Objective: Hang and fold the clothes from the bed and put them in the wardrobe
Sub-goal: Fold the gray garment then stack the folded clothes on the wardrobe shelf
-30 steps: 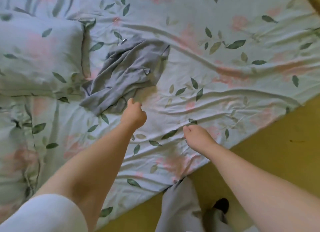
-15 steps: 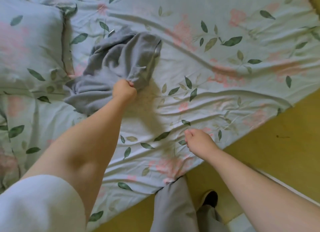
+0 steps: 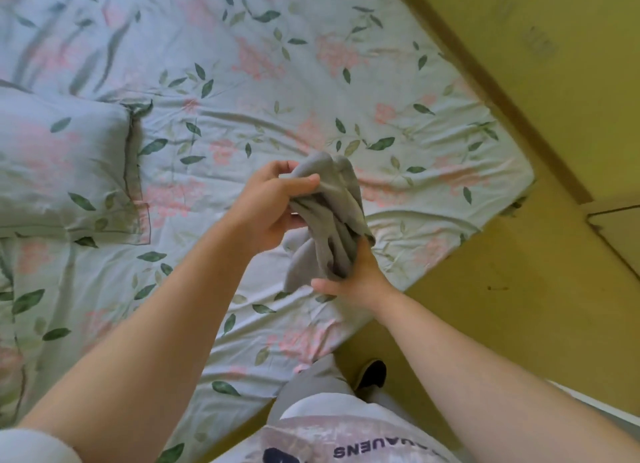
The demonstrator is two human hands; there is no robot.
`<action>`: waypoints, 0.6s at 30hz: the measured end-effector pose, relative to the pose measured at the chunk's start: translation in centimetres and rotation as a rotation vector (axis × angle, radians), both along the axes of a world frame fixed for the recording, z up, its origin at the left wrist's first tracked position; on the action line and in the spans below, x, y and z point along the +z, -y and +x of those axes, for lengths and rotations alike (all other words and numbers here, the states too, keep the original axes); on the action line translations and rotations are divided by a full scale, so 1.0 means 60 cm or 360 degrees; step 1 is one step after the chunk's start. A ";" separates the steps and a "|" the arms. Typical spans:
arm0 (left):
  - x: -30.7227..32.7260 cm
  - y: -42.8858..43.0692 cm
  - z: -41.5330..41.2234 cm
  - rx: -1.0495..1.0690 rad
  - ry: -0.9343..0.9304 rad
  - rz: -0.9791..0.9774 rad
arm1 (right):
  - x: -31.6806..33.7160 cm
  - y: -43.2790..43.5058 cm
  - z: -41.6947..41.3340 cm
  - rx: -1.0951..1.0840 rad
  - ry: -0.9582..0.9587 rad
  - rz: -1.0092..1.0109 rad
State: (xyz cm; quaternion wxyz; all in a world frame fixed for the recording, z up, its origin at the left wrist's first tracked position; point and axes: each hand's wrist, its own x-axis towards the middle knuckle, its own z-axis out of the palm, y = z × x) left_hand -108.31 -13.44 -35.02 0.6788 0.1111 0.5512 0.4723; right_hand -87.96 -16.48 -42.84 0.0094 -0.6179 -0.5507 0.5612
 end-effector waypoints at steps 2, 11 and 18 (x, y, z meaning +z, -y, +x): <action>0.038 0.006 0.029 -0.0046 0.0050 0.0063 | 0.034 -0.019 0.019 -0.0070 0.0012 0.0143; 0.150 -0.005 0.119 0.0197 -0.0130 0.0264 | 0.208 -0.075 0.194 0.0206 0.0146 0.0467; 0.198 -0.017 0.207 -0.0031 -0.0591 0.0338 | 0.306 -0.115 0.249 0.0165 0.0024 0.0688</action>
